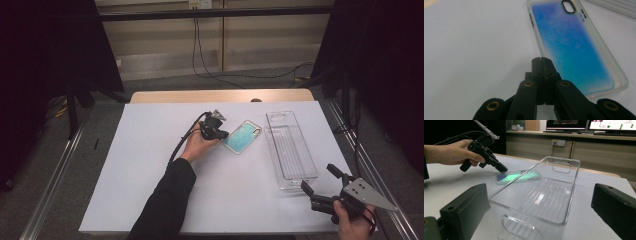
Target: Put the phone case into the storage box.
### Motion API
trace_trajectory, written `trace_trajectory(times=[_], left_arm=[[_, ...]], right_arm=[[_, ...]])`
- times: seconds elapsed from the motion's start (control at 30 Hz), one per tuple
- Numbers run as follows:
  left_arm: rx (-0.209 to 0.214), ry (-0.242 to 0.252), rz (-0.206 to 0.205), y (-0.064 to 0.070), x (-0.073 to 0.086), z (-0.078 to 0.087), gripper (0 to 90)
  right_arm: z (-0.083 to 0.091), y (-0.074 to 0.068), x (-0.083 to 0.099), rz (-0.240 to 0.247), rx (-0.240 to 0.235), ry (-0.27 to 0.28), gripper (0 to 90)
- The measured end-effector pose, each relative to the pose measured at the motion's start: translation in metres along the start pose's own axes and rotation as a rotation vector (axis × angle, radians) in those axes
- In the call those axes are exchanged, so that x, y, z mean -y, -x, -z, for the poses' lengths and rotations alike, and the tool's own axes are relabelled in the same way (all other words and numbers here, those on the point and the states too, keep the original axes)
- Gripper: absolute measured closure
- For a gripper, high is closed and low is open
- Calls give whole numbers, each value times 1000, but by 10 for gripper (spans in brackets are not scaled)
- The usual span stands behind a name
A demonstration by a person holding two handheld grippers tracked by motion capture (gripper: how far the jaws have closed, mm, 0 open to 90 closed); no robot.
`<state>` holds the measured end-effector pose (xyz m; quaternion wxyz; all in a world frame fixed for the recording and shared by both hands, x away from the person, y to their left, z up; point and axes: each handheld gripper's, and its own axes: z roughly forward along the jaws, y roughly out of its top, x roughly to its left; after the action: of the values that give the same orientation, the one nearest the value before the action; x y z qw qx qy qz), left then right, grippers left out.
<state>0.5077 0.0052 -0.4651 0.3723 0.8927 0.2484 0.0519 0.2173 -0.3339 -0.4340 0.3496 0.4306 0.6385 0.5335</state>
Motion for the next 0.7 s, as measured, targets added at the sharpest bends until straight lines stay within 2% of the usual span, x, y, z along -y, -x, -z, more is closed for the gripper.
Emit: trace_trajectory(times=[0.13, 0.37, 0.43, 0.53, 0.6, 0.67, 0.7], left_arm=[[-2, -6, -9, 2, 1, 1, 900], [0, 0, 0, 6, 3, 3, 900], [2, -14, -19, 6, 3, 4, 900], [1, -9, -21, 8, 4, 5, 900], [6, 5, 1, 9, 5, 4, 900], [9, -3, -9, 8, 6, 6, 900], [8, 4, 0, 9, 6, 6, 900]], right_arm=[[0, 0, 0, -1, 0, -1, 4], [0, 0, 0, 0, 0, -1, 4], [0, 0, 0, 0, 0, -1, 4], [0, 0, 0, -1, 1, -1, 4], [0, 0, 0, 1, 1, 0, 4], [0, 0, 0, -1, 1, -1, 4], [0, 0, 0, 0, 0, 0, 4]])
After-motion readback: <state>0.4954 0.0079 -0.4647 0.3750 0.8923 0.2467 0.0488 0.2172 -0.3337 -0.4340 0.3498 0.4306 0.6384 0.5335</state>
